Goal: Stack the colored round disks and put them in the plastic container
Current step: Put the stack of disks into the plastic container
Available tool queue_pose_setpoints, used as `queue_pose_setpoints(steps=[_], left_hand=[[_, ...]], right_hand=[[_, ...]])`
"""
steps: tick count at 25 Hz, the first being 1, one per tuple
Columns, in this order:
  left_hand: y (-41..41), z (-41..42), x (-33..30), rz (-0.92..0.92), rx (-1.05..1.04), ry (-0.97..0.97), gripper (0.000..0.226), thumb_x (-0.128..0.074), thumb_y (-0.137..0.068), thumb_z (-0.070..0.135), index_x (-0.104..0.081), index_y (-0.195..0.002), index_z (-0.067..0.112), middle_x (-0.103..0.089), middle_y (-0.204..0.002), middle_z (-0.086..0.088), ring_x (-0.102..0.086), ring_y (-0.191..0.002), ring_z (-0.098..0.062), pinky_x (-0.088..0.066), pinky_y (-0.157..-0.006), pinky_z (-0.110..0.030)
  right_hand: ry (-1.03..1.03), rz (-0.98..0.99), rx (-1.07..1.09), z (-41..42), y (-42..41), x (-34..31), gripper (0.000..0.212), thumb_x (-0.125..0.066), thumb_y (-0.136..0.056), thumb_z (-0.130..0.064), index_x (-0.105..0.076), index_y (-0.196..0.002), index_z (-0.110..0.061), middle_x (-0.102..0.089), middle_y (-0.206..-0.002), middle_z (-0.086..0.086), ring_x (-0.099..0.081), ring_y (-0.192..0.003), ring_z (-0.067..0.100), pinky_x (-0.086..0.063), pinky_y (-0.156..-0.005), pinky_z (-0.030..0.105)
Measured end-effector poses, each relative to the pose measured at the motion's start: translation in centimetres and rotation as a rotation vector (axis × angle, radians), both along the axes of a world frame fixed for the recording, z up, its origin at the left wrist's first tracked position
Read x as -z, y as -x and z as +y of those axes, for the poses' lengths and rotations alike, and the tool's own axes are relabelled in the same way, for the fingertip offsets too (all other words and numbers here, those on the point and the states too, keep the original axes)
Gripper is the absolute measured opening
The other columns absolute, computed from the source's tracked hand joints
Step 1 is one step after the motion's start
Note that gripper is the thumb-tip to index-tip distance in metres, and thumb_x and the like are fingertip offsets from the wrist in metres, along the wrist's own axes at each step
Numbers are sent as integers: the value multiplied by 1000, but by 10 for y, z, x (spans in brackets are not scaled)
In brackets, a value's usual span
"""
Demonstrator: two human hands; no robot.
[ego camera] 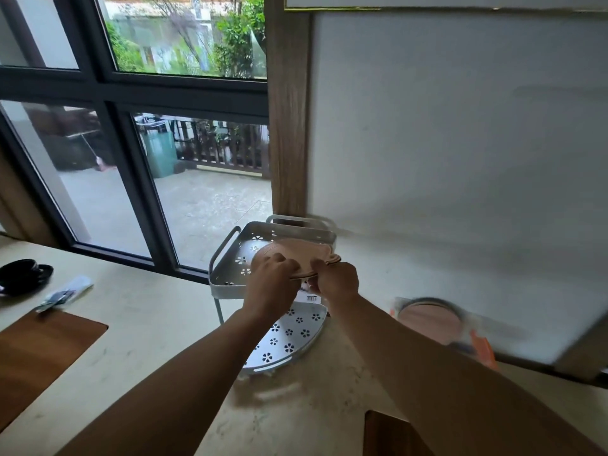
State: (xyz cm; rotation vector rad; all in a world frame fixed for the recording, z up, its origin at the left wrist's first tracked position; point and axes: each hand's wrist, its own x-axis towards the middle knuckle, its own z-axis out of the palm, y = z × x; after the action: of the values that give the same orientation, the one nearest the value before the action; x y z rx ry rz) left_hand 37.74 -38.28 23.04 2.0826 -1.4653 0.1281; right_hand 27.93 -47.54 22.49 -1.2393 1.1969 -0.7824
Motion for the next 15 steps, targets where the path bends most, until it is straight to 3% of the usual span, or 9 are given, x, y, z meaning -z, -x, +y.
queue_pose_setpoints(steps=[3,8,12,15], left_hand=[[2,2,0,26,-5,31,16,-64,-83,17,-77,-92,19,-66,-89,-6,-61,-83,-27,-52,-69,-37],[14,16,-20,-12,-14,104,11,-62,-83,19,-73,-87,17,-64,-84,-3,-61,-73,-25,-48,-58,-32],[40,27,-42,15,9,175,20,-67,-82,27,-67,-98,15,-63,-95,-2,-62,-80,-23,-53,-64,-36],[70,36,-51,95,168,188,43,-68,-80,49,-61,-108,18,-58,-109,0,-59,-87,-15,-52,-71,-30]], right_hand=[[39,26,-23,1,1,-6,19,-66,-87,-19,-70,-91,-2,-73,-72,12,-71,-52,22,-54,-48,24],[66,-165,-46,17,9,-33,12,-67,-88,-15,-71,-96,-7,-74,-89,17,-73,-75,32,-62,-72,44],[129,-287,-110,29,35,-65,10,-63,-86,-15,-70,-93,-13,-72,-90,14,-72,-85,33,-62,-73,50],[233,-252,-108,35,69,-82,14,-61,-87,-23,-70,-94,-17,-73,-94,8,-70,-91,30,-60,-81,47]])
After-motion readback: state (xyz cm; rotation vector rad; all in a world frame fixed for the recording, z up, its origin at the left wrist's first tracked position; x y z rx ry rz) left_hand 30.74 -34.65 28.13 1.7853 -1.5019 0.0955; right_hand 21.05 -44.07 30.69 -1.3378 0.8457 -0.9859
